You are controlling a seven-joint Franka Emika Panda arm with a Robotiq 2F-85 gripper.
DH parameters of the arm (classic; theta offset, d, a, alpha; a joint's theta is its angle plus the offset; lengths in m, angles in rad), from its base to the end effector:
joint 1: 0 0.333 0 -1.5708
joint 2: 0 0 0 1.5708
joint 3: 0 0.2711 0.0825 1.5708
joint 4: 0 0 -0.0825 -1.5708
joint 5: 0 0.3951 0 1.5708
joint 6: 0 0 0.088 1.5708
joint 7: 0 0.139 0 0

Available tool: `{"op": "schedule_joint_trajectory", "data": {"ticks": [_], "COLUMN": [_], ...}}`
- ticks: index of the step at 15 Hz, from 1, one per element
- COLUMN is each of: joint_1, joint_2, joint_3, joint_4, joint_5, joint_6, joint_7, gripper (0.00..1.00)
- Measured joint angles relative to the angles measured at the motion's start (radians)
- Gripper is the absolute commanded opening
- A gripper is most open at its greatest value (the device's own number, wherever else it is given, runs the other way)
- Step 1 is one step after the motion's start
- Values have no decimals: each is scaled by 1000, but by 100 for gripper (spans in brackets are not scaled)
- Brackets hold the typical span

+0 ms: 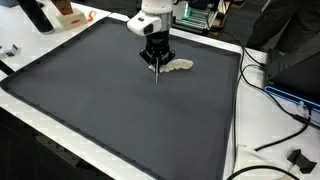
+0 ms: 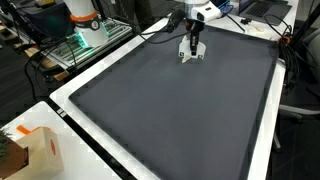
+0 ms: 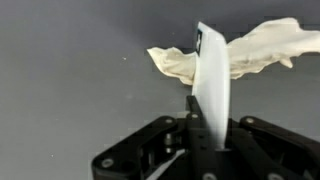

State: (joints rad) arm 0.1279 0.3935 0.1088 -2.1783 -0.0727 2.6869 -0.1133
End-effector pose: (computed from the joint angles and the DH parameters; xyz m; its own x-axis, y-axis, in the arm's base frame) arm 0.5496 0.1375 0.1370 0.9133 0.3898 0.1178 0.3913 -0.9202 0.0111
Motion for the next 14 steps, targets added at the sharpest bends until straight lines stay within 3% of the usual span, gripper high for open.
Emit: {"op": "schedule_joint_trajectory", "data": {"ticks": [6, 14], "joint_1": [30, 45], "joint_2": [-44, -191], "joint_3": [-10, -22], "joint_4": [-60, -204], "joint_5": [-34, -95], "joint_6": [6, 55], "joint_7": [45, 115], "gripper": [1, 1]}}
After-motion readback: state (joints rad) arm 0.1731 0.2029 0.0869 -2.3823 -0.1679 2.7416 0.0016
